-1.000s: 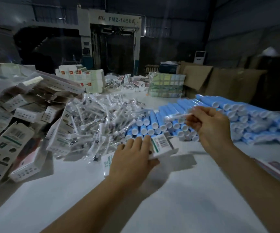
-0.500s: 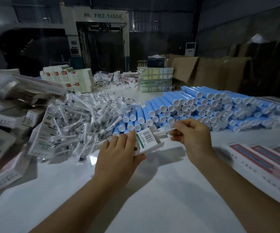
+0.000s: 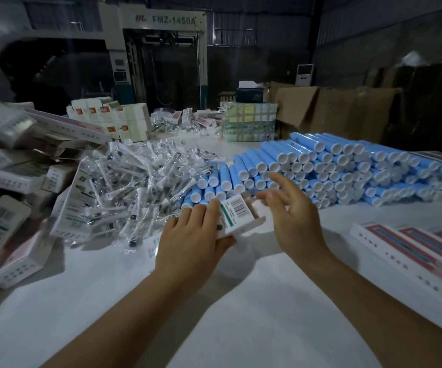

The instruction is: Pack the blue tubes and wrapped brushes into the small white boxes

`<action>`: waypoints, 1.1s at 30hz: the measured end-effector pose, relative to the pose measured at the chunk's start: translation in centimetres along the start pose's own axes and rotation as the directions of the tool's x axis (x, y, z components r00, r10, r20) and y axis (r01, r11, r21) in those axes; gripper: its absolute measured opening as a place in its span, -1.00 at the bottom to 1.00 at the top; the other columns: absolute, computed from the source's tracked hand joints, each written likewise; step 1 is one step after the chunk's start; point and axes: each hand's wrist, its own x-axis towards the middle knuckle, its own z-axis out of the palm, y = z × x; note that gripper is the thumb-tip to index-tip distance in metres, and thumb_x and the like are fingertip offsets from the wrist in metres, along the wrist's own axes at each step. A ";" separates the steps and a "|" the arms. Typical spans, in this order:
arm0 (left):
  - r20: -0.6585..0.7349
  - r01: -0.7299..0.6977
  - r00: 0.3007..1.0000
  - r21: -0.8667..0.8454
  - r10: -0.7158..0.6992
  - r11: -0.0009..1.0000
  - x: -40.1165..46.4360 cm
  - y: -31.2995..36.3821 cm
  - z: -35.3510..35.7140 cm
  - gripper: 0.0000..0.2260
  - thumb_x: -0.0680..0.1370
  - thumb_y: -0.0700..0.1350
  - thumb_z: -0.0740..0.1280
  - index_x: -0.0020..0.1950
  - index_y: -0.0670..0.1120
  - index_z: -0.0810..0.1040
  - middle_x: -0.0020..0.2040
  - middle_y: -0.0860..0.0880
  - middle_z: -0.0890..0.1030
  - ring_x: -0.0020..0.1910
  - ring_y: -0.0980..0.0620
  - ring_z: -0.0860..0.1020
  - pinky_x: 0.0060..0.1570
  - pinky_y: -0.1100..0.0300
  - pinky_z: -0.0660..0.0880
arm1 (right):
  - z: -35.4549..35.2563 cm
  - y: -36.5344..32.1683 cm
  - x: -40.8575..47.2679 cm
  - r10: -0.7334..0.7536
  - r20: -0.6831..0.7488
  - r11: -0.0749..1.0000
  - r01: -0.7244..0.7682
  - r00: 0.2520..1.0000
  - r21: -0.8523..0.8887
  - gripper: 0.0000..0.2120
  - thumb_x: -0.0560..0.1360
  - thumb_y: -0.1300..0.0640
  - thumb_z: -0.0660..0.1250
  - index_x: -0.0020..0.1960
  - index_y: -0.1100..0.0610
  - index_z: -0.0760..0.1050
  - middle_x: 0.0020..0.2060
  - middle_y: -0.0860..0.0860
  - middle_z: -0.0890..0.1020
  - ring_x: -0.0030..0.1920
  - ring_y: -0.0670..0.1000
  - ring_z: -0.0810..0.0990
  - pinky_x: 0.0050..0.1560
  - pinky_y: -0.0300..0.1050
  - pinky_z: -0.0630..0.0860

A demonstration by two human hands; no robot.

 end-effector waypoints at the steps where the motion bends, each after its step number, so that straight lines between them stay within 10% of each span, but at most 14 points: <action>1: -0.011 0.015 1.000 -0.013 -0.016 1.000 0.0 -0.2 -0.1 -0.40 0.48 0.20 0.24 0.30 -0.24 0.48 0.02 -0.16 0.60 -0.08 -0.21 0.58 -0.19 -0.05 0.52 | -0.3 0.0 -0.1 -0.042 -0.069 0.999 0.043 0.997 0.009 -0.77 0.58 0.12 0.23 0.22 -0.04 0.48 -0.07 -0.05 0.63 -0.09 -0.24 0.55 -0.11 -0.44 0.44; 9: -0.004 0.115 0.993 -0.057 -0.115 0.992 0.2 -1.1 0.1 -0.39 0.50 0.22 0.20 0.42 -0.15 0.34 0.18 -0.10 0.53 0.09 -0.16 0.49 -0.01 -0.01 0.42 | 1.0 0.0 -1.9 -0.249 -0.018 0.968 0.248 0.968 -0.035 -0.79 0.51 0.36 0.31 0.12 0.28 0.61 -0.07 0.00 0.60 -0.04 -0.20 0.54 -0.06 -0.48 0.45; 16: -0.038 0.055 0.998 0.014 -0.055 0.998 0.0 -0.4 -0.1 -0.41 0.44 0.13 0.31 0.29 -0.28 0.49 0.02 -0.22 0.61 -0.09 -0.25 0.58 -0.21 -0.06 0.50 | 1.7 -0.2 -2.6 -0.022 0.075 0.991 0.012 0.997 0.136 -0.56 0.49 0.30 0.37 0.25 -0.10 0.48 -0.12 -0.25 0.59 -0.10 -0.20 0.62 -0.06 -0.29 0.56; 25: -0.031 -0.063 0.997 0.152 0.068 0.986 -0.2 0.1 0.5 -0.38 0.34 0.13 0.49 0.23 -0.26 0.55 -0.05 -0.18 0.62 -0.16 -0.19 0.59 -0.25 -0.01 0.53 | 1.7 0.3 -1.3 0.159 0.178 0.985 -0.170 0.971 0.044 -0.38 0.52 0.20 0.36 0.50 0.03 0.21 -0.37 0.03 0.52 -0.35 -0.08 0.48 -0.25 -0.10 0.52; 33: -0.051 -0.082 0.994 0.262 0.098 0.962 -0.3 0.3 1.0 -0.37 0.34 0.19 0.48 0.22 -0.23 0.56 -0.07 -0.15 0.62 -0.18 -0.13 0.58 -0.26 0.02 0.50 | 2.0 1.0 -1.6 0.228 0.146 0.965 -0.244 0.963 0.099 -0.91 0.52 0.20 0.36 -0.09 0.02 0.54 -0.21 0.02 0.62 -0.26 -0.20 0.61 -0.29 -0.34 0.49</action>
